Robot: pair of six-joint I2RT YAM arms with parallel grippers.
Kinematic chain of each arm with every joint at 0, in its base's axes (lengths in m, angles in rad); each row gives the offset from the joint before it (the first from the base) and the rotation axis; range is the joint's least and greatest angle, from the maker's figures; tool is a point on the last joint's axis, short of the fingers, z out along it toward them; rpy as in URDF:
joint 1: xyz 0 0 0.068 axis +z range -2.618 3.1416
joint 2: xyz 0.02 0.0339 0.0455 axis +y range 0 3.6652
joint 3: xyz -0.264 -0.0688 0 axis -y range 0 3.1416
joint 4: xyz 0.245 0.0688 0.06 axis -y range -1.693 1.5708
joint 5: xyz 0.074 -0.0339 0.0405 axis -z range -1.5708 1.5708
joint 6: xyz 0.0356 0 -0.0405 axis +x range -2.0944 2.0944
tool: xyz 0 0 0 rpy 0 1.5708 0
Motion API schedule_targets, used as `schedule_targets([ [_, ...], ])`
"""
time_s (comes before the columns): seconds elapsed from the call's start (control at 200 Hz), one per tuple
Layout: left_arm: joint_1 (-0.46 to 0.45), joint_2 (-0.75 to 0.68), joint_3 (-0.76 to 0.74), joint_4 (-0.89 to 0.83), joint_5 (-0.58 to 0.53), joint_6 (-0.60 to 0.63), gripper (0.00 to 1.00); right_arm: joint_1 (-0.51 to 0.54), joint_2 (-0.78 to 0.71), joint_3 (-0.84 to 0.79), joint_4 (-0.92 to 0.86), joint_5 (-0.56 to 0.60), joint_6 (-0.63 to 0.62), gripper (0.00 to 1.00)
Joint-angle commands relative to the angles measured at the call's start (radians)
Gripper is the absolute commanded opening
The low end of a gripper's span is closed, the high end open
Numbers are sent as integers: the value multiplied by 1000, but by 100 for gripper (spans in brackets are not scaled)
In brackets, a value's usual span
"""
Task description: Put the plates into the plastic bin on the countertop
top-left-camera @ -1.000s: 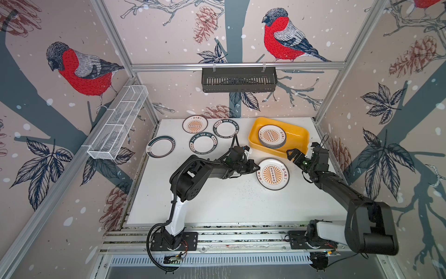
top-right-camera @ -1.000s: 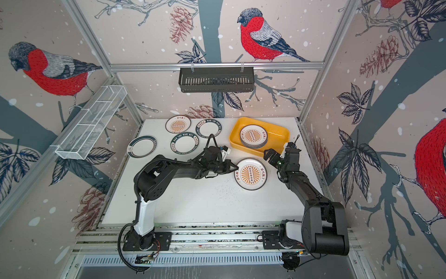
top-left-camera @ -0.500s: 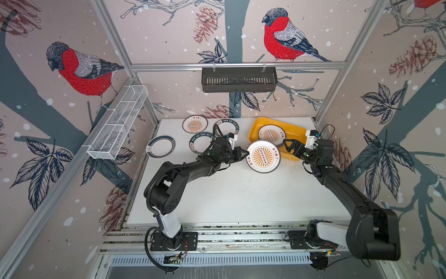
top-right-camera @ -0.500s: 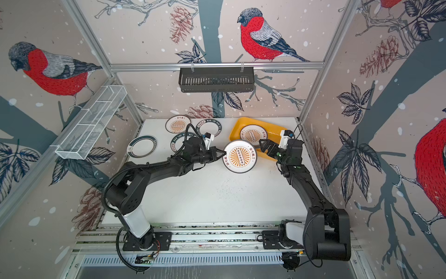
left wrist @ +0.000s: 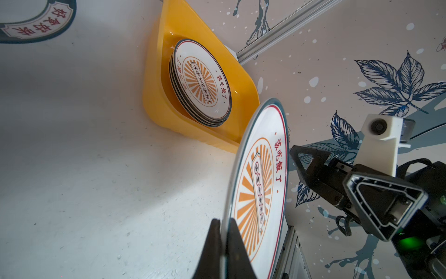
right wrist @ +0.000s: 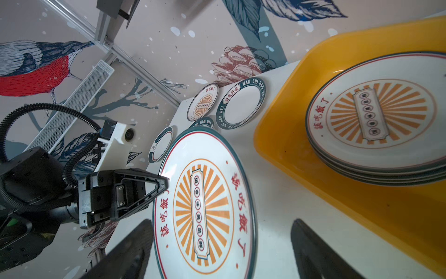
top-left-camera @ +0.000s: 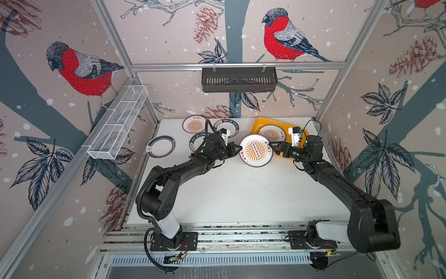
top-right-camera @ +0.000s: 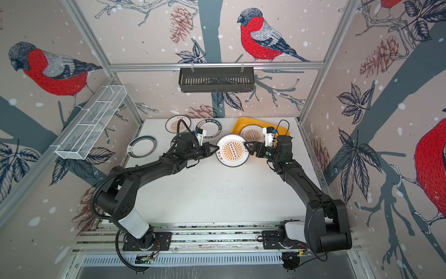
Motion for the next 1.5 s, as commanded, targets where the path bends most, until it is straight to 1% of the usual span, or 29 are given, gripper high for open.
schedule_targets([
  [0.0,7,-15,4,84,22,-16,0,17,20,10,9,-41,-18,81],
  [0.07,11,-17,2,85,21,-16,0,24,30,8,18,-43,-4,77],
  [0.155,17,-17,1,89,22,-16,0,28,40,5,32,-41,7,76],
  [0.255,23,-20,1,114,32,-27,0,30,54,9,28,-39,12,69],
  [0.3,26,-22,-25,125,38,-32,0,32,59,9,26,-40,11,67],
  [0.395,31,-26,-32,133,41,-34,0,35,70,11,24,-34,17,59],
  [0.445,33,-27,-34,135,44,-34,0,35,75,10,26,-34,20,57],
  [0.49,32,-29,-33,138,44,-34,0,36,79,10,28,-32,24,52],
  [0.55,34,-30,-36,139,46,-35,0,38,85,13,31,-32,27,44],
  [0.61,34,-30,-37,144,49,-36,0,40,92,15,31,-30,29,42],
  [0.675,34,-32,-39,152,52,-39,0,41,98,17,33,-26,32,36],
  [0.755,36,-39,-41,153,51,-37,0,42,103,17,34,-23,40,31],
  [0.775,35,-38,-43,153,50,-37,0,43,104,16,35,-22,42,28],
  [0.821,37,-40,-45,154,50,-37,0,42,104,17,34,-18,45,26],
  [0.881,38,-42,-48,155,50,-36,0,42,104,17,35,-18,49,20],
  [0.986,39,-45,-50,155,49,-39,0,42,107,19,29,-5,62,14],
  [1.016,41,-47,-50,153,49,-39,2,41,109,21,23,4,68,12],
  [1.061,43,-53,-53,155,49,-38,9,41,115,25,14,8,73,8],
  [1.086,45,-58,-55,155,47,-37,15,39,119,27,10,9,77,8],
  [1.116,44,-65,-58,156,44,-34,20,39,126,31,7,7,83,7],
  [1.136,45,-71,-59,156,45,-32,23,41,130,33,8,6,89,5],
  [1.191,47,-85,-62,148,35,-22,36,40,140,40,9,-3,103,4],
  [1.311,46,-126,-74,119,3,3,49,39,157,43,29,-5,138,2],
  [1.496,46,-223,-121,65,-80,54,68,17,162,50,51,14,183,2],
])
